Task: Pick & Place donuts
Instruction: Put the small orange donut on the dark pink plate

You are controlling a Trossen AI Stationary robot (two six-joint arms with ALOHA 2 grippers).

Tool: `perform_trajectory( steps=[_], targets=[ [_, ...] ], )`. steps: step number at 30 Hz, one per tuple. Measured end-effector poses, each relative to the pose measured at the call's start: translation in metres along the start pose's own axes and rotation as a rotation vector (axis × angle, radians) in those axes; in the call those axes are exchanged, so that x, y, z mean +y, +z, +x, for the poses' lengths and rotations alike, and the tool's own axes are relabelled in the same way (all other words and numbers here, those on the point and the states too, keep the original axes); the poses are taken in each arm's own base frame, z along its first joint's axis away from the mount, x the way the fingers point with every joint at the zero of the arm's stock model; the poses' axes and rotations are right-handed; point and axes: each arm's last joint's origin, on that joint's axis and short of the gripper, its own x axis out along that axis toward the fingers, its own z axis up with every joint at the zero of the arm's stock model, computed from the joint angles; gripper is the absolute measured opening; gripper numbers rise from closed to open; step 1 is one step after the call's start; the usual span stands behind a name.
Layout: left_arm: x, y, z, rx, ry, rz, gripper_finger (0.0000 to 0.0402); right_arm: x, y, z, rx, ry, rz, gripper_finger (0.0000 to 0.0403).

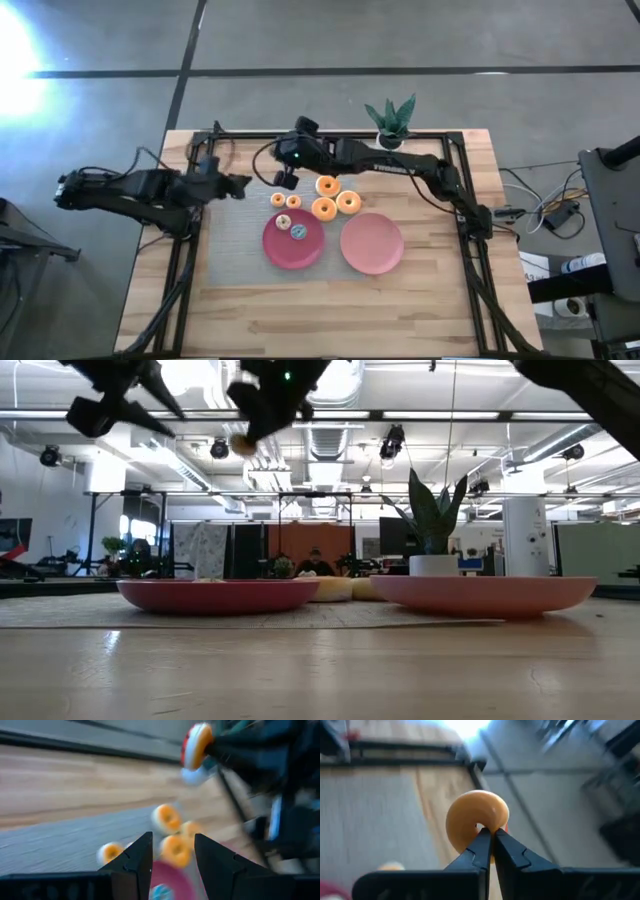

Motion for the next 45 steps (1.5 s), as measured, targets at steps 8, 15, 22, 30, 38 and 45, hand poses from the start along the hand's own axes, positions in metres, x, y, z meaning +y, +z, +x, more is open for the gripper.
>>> perform_trajectory(
  steps=[8,15,22,30,38,45],
  targets=[
    [0.004,0.031,-0.032,-0.076,-0.271,-0.173,0.0119,0.023,0.019,-0.036,-0.206,-0.287,-0.132,0.0009],
    [-0.016,0.051,-0.050,-0.084,-0.641,-0.268,0.0119,0.041,0.042,-0.085,-0.532,-0.486,-0.208,0.0009],
    [-0.037,0.048,-0.034,0.017,-0.743,-0.329,0.0119,0.067,0.047,-0.115,-0.648,-0.498,-0.358,0.0009],
    [-0.060,0.045,-0.016,0.153,-0.884,-0.402,0.0119,0.082,0.052,-0.133,-0.690,-0.488,-0.475,0.0009],
    [-0.065,0.053,-0.010,0.178,-0.947,-0.440,0.0119,0.091,0.054,-0.146,-0.714,-0.492,-0.544,0.0008],
    [-0.063,0.060,-0.017,0.149,-0.992,-0.451,0.0119,0.088,0.056,-0.150,-0.708,-0.531,-0.480,0.0008]
  ],
)
